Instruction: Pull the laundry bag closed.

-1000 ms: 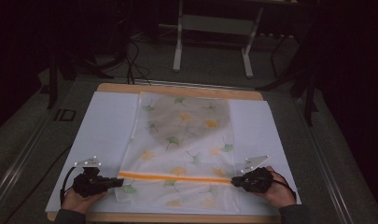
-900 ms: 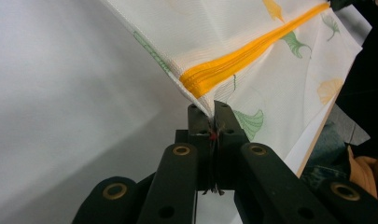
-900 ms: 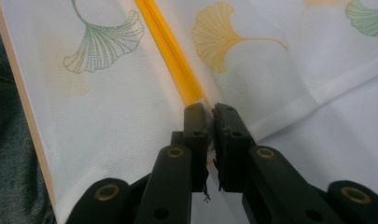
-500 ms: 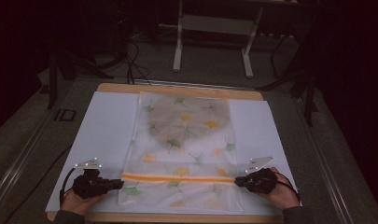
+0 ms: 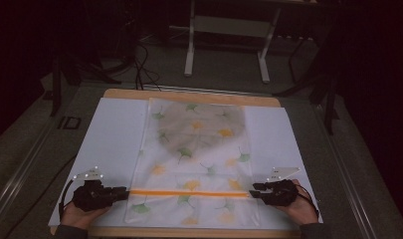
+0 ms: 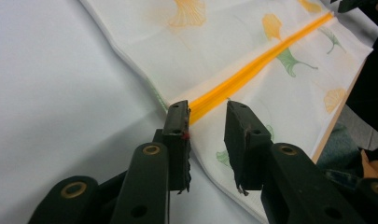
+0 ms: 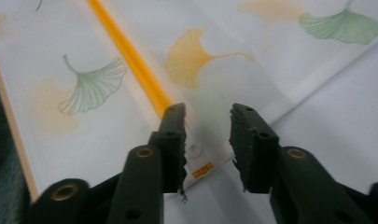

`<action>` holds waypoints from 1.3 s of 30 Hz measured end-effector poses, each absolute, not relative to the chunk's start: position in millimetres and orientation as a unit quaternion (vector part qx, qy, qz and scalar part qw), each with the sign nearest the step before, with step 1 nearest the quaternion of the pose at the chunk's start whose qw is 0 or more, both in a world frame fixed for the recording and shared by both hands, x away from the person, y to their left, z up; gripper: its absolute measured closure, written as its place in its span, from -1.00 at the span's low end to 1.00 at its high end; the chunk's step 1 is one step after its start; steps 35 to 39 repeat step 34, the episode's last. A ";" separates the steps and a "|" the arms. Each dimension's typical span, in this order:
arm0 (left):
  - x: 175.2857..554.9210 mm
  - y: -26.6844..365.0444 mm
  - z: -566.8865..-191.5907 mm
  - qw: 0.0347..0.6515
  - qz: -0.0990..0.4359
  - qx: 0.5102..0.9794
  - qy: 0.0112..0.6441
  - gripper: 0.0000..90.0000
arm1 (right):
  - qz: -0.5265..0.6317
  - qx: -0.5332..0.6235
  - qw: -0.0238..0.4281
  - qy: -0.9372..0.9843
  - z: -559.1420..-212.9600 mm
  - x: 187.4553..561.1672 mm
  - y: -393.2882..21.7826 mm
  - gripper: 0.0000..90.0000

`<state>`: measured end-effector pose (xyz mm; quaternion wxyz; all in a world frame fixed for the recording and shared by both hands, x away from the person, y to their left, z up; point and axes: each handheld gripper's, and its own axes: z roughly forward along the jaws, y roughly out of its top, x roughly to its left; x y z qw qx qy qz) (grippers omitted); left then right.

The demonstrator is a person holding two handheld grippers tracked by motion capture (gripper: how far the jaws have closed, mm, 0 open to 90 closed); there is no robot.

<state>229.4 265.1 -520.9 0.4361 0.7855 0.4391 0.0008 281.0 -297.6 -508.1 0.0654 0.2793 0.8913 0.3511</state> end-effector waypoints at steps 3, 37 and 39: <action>228.6 267.4 -519.4 0.441 0.013 0.780 0.443 0.52 | 0.368 0.302 0.080 0.876 -508.7 281.2 -303.6 0.32; 238.0 283.5 -526.5 0.397 0.181 0.733 0.522 0.32 | 0.380 0.433 0.196 0.793 -527.9 277.6 -339.7 0.13; 238.0 283.5 -526.5 0.397 0.181 0.733 0.522 0.32 | 0.380 0.433 0.196 0.793 -527.9 277.6 -339.7 0.13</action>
